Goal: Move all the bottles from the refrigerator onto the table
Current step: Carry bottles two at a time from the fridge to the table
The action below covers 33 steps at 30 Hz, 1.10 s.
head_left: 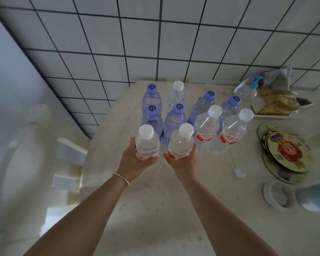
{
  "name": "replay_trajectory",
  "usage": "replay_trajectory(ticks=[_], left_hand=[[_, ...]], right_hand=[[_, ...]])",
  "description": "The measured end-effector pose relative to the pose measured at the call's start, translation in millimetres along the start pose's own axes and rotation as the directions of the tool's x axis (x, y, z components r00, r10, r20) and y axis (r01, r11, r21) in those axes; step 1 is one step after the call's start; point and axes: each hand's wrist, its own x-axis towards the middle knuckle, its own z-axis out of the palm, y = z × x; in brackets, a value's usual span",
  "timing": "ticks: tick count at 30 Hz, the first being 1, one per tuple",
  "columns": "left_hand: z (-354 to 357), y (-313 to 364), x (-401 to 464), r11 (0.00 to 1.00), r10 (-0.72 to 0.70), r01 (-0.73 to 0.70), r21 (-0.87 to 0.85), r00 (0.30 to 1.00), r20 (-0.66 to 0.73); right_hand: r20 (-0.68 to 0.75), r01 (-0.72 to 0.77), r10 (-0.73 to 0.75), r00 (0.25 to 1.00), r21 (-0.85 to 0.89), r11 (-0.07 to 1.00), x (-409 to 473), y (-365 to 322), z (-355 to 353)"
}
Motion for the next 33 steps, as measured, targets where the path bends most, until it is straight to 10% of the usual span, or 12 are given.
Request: replay_trajectory(ticks=[15,24,33], left_hand=[[-19.2,1.0,-81.2,0.989,-0.148,0.149,-0.021,0.936,-0.318],[-35.0,45.0,-245.4,0.99,-0.059,0.13,0.059,0.752,-0.656],[-26.9,47.6,-454.1,0.95,-0.168,0.312,-0.021,0.45,-0.877]], right_hand=[[0.266,0.105,-0.036,0.963,-0.251,0.962,-61.1,1.1,-41.3],[0.674,0.608,-0.37,0.639,-0.148,0.78,-156.1,-24.1,-63.1],[0.859,0.734,-0.434,0.271,0.107,0.671,-325.2,-17.4,-67.3]])
